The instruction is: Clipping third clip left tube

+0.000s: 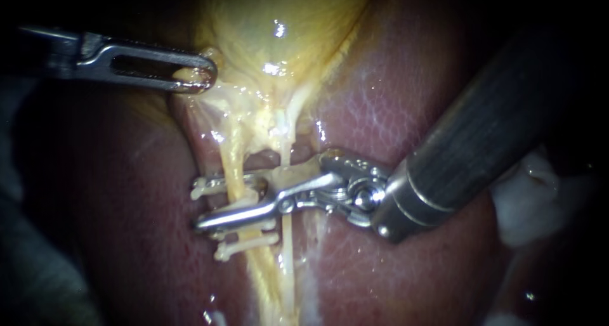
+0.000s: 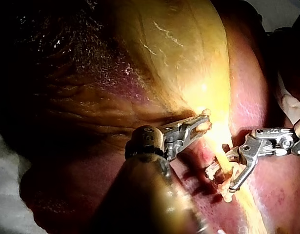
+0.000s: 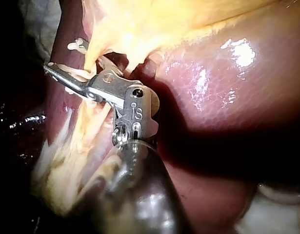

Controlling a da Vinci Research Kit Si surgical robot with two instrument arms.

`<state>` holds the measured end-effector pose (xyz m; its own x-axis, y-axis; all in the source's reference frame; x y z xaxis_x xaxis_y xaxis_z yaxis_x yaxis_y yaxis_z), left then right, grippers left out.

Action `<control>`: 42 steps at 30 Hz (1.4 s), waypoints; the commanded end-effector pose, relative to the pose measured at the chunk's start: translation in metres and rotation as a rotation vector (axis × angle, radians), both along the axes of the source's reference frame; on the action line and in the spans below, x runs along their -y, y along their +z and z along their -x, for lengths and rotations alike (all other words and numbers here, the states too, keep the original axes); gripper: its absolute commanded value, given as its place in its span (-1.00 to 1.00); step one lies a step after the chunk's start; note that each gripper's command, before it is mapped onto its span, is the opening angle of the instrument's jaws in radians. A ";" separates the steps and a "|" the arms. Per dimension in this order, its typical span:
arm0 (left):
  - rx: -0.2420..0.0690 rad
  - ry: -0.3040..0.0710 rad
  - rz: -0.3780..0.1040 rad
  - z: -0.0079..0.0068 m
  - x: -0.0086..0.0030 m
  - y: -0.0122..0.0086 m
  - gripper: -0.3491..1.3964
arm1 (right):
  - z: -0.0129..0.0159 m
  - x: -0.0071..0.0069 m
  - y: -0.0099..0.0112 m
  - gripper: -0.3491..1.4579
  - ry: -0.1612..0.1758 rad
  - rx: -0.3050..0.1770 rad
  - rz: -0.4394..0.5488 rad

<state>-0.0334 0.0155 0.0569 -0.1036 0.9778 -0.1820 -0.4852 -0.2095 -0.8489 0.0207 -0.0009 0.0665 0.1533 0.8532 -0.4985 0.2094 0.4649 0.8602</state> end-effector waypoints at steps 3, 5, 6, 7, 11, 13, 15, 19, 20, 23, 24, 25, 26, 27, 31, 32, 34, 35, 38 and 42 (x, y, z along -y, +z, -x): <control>0.000 0.000 0.000 0.0000 0.0000 0.0000 -1.00 | 0.0001 -0.0004 -0.0012 -0.07 0.003 -0.008 -0.008; 0.000 0.000 0.000 0.0000 0.0000 0.0000 -1.00 | 0.0001 -0.0006 -0.0021 -0.07 0.009 -0.019 -0.015; 0.000 0.000 0.000 0.0000 0.0000 0.0000 -1.00 | 0.0001 -0.0007 -0.0025 -0.07 0.013 -0.024 -0.018; 0.000 0.000 0.000 0.0000 0.0000 0.0000 -1.00 | 0.0001 -0.0008 -0.0030 -0.07 0.016 -0.030 -0.022; 0.000 0.000 0.000 0.0000 0.0000 0.0001 -1.00 | 0.0002 -0.0011 -0.0043 -0.09 0.018 -0.039 -0.030; 0.000 0.000 0.000 0.0000 0.0000 0.0001 -1.00 | 0.0003 -0.0011 -0.0047 -0.11 0.016 -0.041 -0.031; 0.000 0.000 0.000 0.0000 0.0000 0.0001 -1.00 | 0.0003 -0.0011 -0.0049 -0.14 0.013 -0.043 -0.032; 0.000 0.000 0.000 0.0000 0.0000 0.0001 -1.00 | 0.0006 -0.0012 -0.0051 -0.20 0.013 -0.044 -0.033; 0.000 0.000 0.000 0.0000 0.0000 0.0001 -1.00 | 0.0007 -0.0012 -0.0051 -0.23 0.015 -0.042 -0.034; 0.000 0.000 0.000 0.0000 0.0000 0.0001 -1.00 | 0.0011 -0.0013 -0.0053 -0.33 0.017 -0.041 -0.035; 0.000 0.000 0.000 0.0000 0.0000 0.0001 -1.00 | 0.0012 -0.0014 -0.0054 -0.37 0.016 -0.042 -0.035; 0.000 0.000 0.000 0.0000 0.0000 0.0002 -1.00 | 0.0012 -0.0014 -0.0054 -0.42 0.016 -0.042 -0.036; -0.001 0.000 0.000 0.0000 0.0000 0.0002 -1.00 | 0.0013 -0.0014 -0.0054 -0.46 0.016 -0.042 -0.036; -0.001 0.000 0.000 0.0000 0.0000 0.0002 -1.00 | 0.0014 -0.0015 -0.0055 -0.53 0.015 -0.042 -0.036; -0.001 0.000 0.000 0.0001 0.0000 0.0002 -1.00 | 0.0015 -0.0015 -0.0055 -0.71 0.015 -0.043 -0.036; -0.001 0.000 0.001 0.0001 0.0000 0.0002 -1.00 | 0.0015 -0.0015 -0.0055 -0.75 0.014 -0.043 -0.036; -0.001 0.000 0.001 0.0001 0.0000 0.0002 -1.00 | 0.0016 -0.0014 -0.0055 -0.98 0.013 -0.043 -0.042; -0.001 0.000 0.001 0.0001 0.0000 0.0002 -1.00 | 0.0018 -0.0014 -0.0055 -1.00 0.010 -0.035 -0.077; -0.001 0.000 0.001 0.0001 0.0000 0.0003 -1.00 | 0.0021 -0.0014 -0.0055 -1.00 0.010 -0.027 -0.105; -0.001 0.000 0.001 0.0001 0.0000 0.0003 -1.00 | 0.0023 -0.0011 -0.0054 -1.00 0.023 -0.018 -0.103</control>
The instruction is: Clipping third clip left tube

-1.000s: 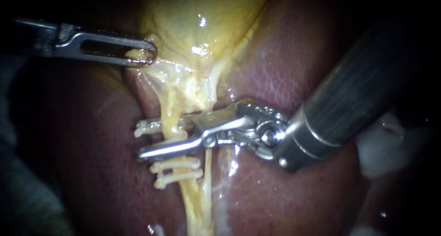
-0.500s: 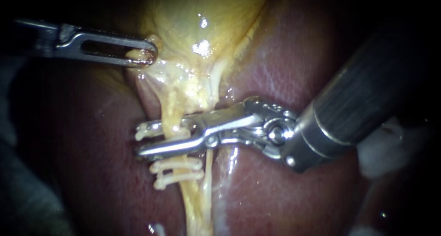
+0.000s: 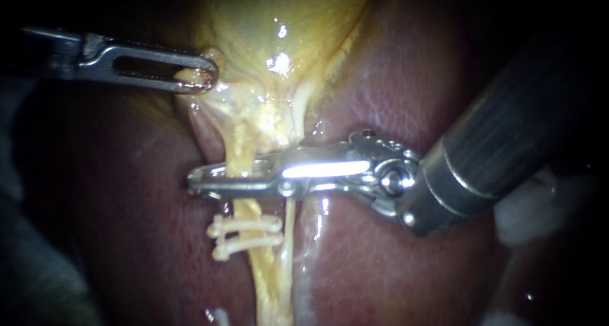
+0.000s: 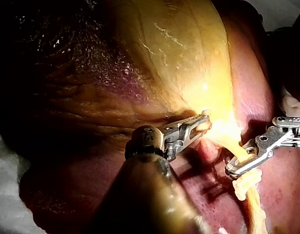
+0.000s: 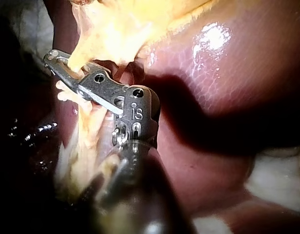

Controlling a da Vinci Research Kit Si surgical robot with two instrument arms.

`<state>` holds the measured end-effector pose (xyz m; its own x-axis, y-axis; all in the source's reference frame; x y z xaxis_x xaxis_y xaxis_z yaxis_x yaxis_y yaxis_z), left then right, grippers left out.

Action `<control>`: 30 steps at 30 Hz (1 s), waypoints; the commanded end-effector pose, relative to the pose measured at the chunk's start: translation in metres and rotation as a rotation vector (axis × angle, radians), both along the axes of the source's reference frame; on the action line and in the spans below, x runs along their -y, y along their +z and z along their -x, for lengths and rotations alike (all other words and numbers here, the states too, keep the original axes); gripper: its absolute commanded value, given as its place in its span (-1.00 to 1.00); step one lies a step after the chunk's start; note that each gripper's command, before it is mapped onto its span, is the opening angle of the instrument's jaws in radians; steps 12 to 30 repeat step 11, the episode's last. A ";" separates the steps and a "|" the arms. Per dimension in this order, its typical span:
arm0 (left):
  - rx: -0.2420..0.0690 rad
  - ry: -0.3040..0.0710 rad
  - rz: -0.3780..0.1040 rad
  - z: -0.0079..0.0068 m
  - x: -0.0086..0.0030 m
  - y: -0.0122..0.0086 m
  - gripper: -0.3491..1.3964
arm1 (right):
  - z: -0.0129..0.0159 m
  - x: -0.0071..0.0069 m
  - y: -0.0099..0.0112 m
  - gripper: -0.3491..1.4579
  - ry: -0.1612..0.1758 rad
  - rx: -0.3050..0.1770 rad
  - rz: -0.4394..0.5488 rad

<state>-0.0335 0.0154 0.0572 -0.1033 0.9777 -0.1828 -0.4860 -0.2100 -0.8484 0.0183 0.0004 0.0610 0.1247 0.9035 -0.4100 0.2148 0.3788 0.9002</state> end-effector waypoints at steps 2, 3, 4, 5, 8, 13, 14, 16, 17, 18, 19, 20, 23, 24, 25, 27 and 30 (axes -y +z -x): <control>0.000 0.000 0.000 0.0000 0.0000 0.0000 -1.00 | -0.0001 0.0001 0.0001 -1.00 -0.001 -0.001 0.001; 0.000 0.000 0.000 0.0000 0.0000 0.0000 -1.00 | -0.0001 0.0001 0.0001 -1.00 -0.001 -0.001 0.001; 0.000 0.000 0.000 0.0000 0.0000 0.0000 -1.00 | -0.0001 0.0001 0.0001 -1.00 0.000 -0.001 0.001; 0.000 0.000 0.000 0.0000 0.0000 0.0000 -1.00 | 0.0000 0.0001 0.0002 -1.00 0.000 0.000 0.001; 0.000 0.000 0.000 0.0000 0.0000 0.0000 -1.00 | 0.0000 0.0001 0.0004 -1.00 0.000 0.000 0.002; 0.000 0.000 0.000 -0.0001 0.0000 0.0000 -1.00 | -0.0002 0.0004 0.0010 -1.00 -0.008 -0.004 0.005; 0.000 0.000 0.000 -0.0001 0.0000 0.0000 -1.00 | -0.0002 0.0004 0.0010 -1.00 -0.008 -0.004 0.005; 0.000 0.000 0.000 -0.0001 0.0000 0.0000 -1.00 | -0.0002 0.0004 0.0010 -1.00 -0.008 -0.004 0.005; 0.000 0.000 0.000 -0.0001 0.0000 0.0000 -1.00 | -0.0002 0.0004 0.0010 -1.00 -0.008 -0.004 0.005; 0.000 0.000 0.000 -0.0001 0.0000 0.0000 -1.00 | -0.0002 0.0004 0.0010 -1.00 -0.008 -0.004 0.005; 0.000 0.000 0.000 -0.0001 0.0000 0.0000 -1.00 | -0.0002 0.0004 0.0010 -1.00 -0.008 -0.004 0.005; 0.000 0.000 0.000 -0.0001 0.0000 0.0000 -1.00 | -0.0002 0.0004 0.0010 -1.00 -0.008 -0.004 0.005; 0.000 0.000 0.000 -0.0001 0.0000 0.0000 -1.00 | -0.0002 0.0004 0.0010 -1.00 -0.008 -0.004 0.005; 0.000 0.000 0.000 -0.0001 0.0000 0.0000 -1.00 | -0.0002 0.0004 0.0010 -1.00 -0.008 -0.004 0.005; 0.000 0.000 0.000 -0.0001 0.0000 0.0000 -1.00 | -0.0002 0.0004 0.0010 -1.00 -0.008 -0.004 0.005; 0.000 0.000 0.000 -0.0001 0.0000 0.0000 -1.00 | -0.0002 0.0004 0.0010 -1.00 -0.008 -0.004 0.005; 0.000 0.000 0.000 -0.0001 0.0000 0.0000 -1.00 | -0.0002 0.0004 0.0010 -1.00 -0.008 -0.004 0.005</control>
